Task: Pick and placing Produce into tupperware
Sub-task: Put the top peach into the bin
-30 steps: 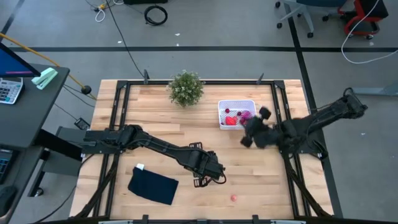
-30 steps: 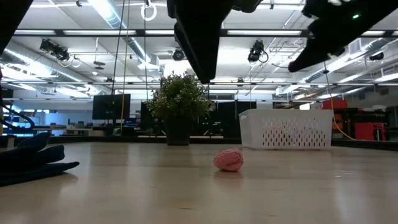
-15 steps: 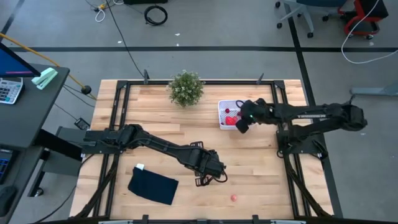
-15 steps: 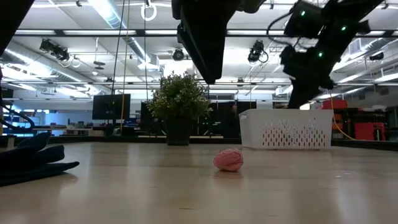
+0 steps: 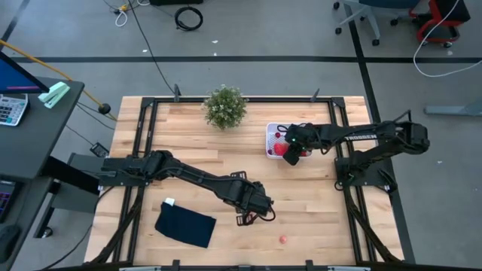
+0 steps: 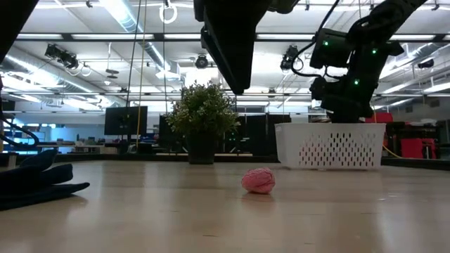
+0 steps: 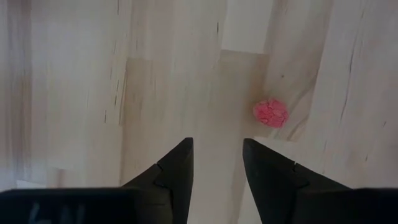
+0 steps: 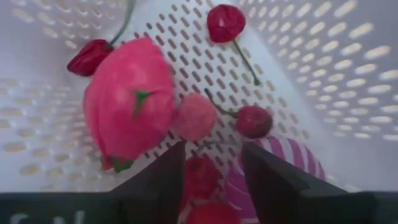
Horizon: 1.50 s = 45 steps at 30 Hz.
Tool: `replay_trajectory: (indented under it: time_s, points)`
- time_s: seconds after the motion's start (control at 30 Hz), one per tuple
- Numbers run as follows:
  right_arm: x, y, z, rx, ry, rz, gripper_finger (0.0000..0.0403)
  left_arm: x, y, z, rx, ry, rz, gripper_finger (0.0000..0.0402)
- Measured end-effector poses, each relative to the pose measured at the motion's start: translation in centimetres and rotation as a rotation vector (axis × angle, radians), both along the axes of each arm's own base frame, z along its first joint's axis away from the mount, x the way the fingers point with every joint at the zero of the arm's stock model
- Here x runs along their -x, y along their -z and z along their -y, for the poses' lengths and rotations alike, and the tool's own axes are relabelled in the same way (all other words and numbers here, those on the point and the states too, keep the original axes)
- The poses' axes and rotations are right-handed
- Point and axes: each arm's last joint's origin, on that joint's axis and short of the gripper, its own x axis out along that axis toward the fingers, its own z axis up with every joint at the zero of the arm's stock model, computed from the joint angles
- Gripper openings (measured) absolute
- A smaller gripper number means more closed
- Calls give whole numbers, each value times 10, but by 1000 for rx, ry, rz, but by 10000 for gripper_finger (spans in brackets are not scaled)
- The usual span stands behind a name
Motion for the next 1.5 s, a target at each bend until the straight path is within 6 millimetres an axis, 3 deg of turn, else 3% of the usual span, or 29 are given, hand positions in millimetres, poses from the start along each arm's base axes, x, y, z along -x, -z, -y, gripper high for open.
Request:
replay_trajectory:
  time_s: [0.23,0.43,0.57,0.73,1.07,1.5]
  points:
    - [3,-14,0,23,1,46,208,-2,-1,1,-4,43,17,150]
    - [-2,-64,0,69,6,226,212,-8,0,3,12,43,66,157]
    - [-1,-103,-5,62,-9,374,205,-11,13,6,8,58,33,162]
    - [4,-129,-19,49,-85,476,196,-9,25,19,35,88,-5,161]
    - [2,-126,-33,28,-152,438,189,-8,50,51,62,211,-15,183]
    - [-3,-117,-33,12,-149,375,187,-21,66,35,54,167,-20,210]
